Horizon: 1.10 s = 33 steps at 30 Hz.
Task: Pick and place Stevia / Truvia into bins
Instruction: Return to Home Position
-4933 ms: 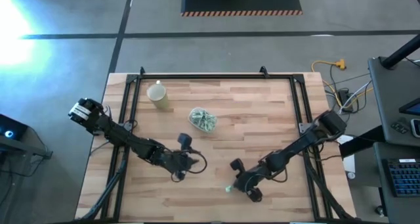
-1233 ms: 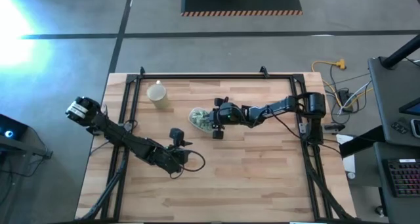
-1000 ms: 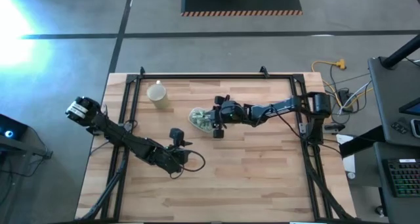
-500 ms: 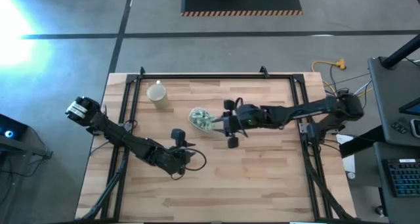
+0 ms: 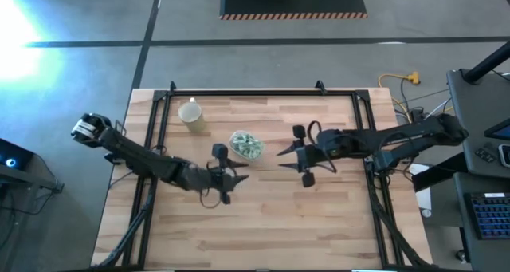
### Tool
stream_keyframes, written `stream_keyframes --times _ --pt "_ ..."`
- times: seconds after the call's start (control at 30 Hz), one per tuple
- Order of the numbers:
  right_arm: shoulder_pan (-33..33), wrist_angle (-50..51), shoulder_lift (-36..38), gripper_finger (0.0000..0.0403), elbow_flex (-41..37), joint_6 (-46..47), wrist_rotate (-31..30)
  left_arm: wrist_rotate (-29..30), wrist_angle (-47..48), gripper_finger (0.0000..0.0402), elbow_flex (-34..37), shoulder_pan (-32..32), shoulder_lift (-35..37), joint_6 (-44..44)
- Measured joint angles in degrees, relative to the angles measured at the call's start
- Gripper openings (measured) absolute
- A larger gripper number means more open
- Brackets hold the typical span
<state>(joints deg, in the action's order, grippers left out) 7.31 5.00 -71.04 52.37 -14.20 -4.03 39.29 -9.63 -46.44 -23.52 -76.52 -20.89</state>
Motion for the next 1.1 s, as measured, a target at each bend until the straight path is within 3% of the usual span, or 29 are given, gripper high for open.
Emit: stream_keyframes --times 0.17,0.5,0.83,1.1 --pt "-0.1 -0.8 3.9 0.0128 -3.2 0.3 -0.2 -11.0 -4.3 0.0153 3.0 6.9 4.1 -3.0" --pt "-0.1 -1.1 14.4 0.0132 -9.1 0.1 -0.6 -19.3 -11.1 0.0153 14.5 18.2 15.1 -1.6" --pt "-0.1 -10.9 27.5 0.0123 -20.0 -0.2 -0.6 -24.2 -11.1 0.0153 26.7 16.1 39.8 1.0" --pt "-0.1 -11.5 38.7 0.0130 -26.4 0.5 -2.2 -24.2 -10.3 0.0153 33.7 15.5 53.2 1.0"
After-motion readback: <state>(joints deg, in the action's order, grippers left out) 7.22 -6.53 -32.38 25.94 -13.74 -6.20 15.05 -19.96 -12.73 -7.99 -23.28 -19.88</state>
